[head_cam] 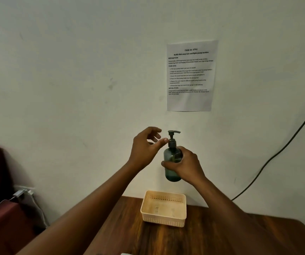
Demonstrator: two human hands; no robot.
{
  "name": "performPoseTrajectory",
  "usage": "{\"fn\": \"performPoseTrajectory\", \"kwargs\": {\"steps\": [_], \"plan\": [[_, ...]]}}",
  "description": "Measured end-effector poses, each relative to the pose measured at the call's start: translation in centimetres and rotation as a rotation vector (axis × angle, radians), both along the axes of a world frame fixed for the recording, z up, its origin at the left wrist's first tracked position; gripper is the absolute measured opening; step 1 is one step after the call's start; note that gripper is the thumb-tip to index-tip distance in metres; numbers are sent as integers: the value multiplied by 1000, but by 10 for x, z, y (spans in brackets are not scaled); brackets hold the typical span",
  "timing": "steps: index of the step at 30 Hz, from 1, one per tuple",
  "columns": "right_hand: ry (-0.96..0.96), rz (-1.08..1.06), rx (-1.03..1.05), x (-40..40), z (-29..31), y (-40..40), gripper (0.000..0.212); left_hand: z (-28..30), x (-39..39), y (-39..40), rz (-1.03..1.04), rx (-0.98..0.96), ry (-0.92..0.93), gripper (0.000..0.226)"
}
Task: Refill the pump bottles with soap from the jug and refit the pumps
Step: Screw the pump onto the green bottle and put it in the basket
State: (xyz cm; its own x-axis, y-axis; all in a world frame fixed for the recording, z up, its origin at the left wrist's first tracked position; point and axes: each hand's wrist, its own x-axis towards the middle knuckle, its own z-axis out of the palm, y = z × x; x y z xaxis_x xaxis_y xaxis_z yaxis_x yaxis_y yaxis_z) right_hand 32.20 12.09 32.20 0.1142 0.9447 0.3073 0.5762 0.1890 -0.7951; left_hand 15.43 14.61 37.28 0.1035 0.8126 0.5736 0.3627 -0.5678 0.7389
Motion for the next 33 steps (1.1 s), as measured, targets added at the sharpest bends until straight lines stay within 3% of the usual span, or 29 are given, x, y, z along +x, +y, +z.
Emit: {"fn": "performPoseTrajectory", "kwargs": {"steps": [4, 14, 22, 25, 30, 33], "plan": [[6, -1, 8, 0, 4, 1, 63, 6, 4, 2, -166, -217, -7, 30], [-15, -5, 29, -4, 15, 1, 66, 21, 19, 8, -147, -209, -25, 21], [-20, 18, 26, 2, 16, -3, 61, 28, 8, 8, -347, -331, 62, 20], [-9, 12, 36, 2, 20, -4, 60, 31, 7, 8, -360, -314, 59, 21], [-31, -2, 45, 1, 26, -6, 67, 28, 18, 4, -194, -179, -58, 21], [-8, 5, 43, 0, 28, -7, 65, 32, 21, 2, -247, -201, -57, 16]]}}
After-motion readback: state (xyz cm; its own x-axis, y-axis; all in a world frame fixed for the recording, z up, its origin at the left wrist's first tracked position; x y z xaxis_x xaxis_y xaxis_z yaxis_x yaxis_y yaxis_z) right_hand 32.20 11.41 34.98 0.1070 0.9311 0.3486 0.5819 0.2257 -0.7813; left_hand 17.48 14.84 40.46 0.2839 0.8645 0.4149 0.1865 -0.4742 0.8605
